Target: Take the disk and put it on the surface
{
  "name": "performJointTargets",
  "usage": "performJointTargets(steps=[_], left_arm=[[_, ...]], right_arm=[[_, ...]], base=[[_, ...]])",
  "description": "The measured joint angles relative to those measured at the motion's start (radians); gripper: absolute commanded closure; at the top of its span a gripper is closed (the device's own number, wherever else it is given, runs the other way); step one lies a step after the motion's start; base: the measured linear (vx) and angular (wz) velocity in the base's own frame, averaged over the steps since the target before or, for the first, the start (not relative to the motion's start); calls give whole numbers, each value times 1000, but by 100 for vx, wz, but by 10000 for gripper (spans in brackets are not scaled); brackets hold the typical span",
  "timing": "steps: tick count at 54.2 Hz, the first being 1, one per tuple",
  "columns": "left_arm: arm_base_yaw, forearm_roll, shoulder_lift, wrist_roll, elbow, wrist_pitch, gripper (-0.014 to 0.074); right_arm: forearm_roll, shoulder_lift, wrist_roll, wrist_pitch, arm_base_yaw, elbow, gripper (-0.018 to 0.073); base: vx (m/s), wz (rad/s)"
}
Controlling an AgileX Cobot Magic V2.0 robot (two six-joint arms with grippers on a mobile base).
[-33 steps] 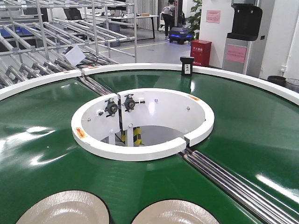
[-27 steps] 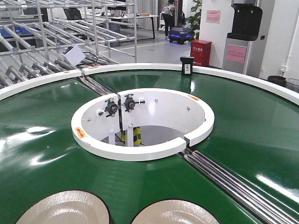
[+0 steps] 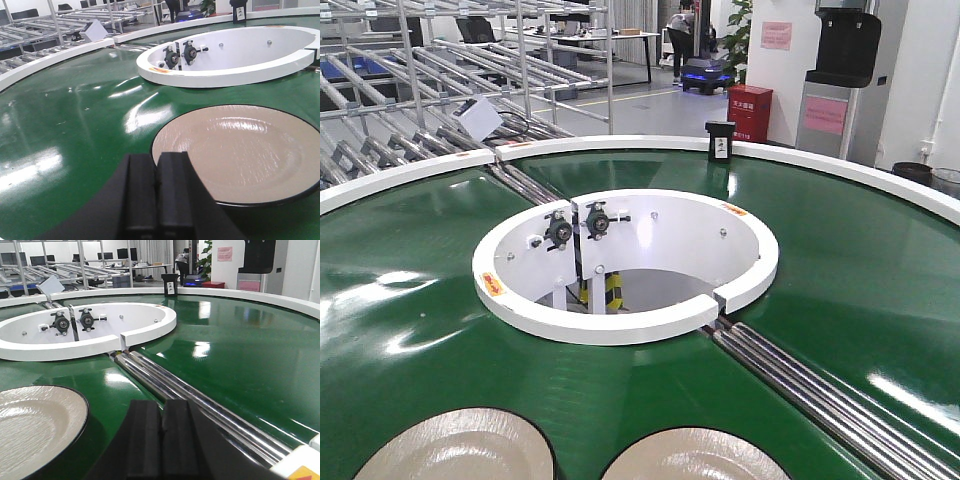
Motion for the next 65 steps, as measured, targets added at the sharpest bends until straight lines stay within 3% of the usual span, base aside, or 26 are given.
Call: performJointTargets(steps=[10,18,24,31,37,42,55,65], left_arm=[[0,0,0,0,0,-15,595],[0,0,0,0,0,-123,595],[0,0,0,-5,0,-298,595],[0,-16,0,-71,-7,-515,595],[0,-38,8,-109,-136,-394,595],[0,-38,84,-70,-324,-274,595],[0,-41,545,9,-779,-153,595],[0,-43,832,12,-920,-111,595]], right_arm=[[0,0,0,0,0,0,568],[0,0,0,-59,0,0,568],[0,0,0,-163,0,0,568],[0,0,0,-283,0,-13,568],[1,2,0,-241,0,-126,568],[1,62,-4,-183,0,-306,568],[1,473,-36,-163,0,-736,568],[2,770,-35,-138,0,-863,568]], base=[[0,0],[0,0],[0,0],[0,0],[0,0],[0,0],[0,0],[0,0]])
